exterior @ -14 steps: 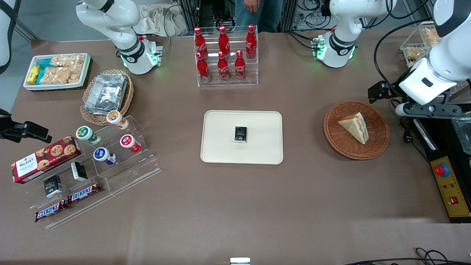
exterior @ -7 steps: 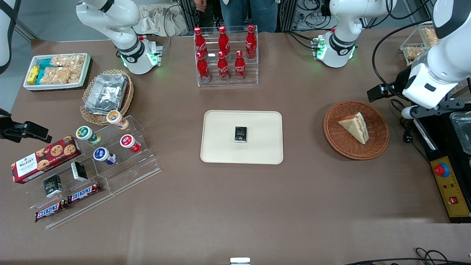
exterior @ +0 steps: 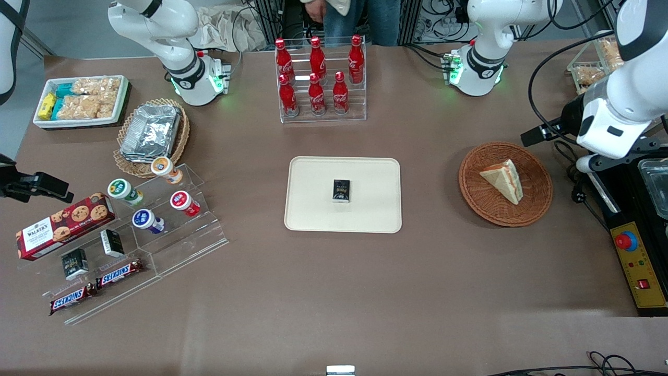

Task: Place sandwich from basket to tray
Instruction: 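Move the left gripper over the wicker basket above the wrapped sandwich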

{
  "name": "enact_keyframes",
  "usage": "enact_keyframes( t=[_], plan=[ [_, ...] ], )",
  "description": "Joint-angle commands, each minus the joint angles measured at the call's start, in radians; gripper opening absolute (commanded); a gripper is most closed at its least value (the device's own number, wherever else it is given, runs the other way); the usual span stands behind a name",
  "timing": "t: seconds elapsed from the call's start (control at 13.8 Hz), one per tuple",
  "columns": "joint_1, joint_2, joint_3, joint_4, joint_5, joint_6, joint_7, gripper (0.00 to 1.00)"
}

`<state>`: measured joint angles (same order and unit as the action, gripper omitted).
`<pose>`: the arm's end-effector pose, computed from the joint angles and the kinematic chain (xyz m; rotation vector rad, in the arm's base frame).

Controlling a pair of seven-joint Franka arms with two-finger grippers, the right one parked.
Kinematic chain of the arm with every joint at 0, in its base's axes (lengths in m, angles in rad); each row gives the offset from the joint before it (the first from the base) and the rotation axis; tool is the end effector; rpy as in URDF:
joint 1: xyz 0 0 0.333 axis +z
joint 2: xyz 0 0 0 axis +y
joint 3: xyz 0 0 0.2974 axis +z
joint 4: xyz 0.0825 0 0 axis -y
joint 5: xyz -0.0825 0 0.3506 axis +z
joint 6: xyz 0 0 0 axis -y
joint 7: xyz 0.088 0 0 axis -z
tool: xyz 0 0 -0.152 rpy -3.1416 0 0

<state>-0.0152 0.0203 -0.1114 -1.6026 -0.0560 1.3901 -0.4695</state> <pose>0.4884 -0.0710 0.5249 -3.0621 -0.5241 0.3738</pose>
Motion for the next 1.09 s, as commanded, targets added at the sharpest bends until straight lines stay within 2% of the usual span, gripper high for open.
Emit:
enact_keyframes(
  t=[0.0,0.29,0.58,0.8,1.02],
  plan=[
    [0.003,-0.016,0.001,-0.04,0.007,0.018,-0.034,1.0],
    [0.006,-0.218,0.004,-0.346,0.03,0.211,-0.084,1.0],
    [0.055,-0.324,0.01,-0.525,0.025,0.308,-0.107,1.0],
    [0.055,-0.335,0.01,-0.568,0.03,0.334,-0.227,1.0],
    [0.058,-0.33,0.012,-0.589,0.036,0.351,-0.244,1.0]
  ],
)
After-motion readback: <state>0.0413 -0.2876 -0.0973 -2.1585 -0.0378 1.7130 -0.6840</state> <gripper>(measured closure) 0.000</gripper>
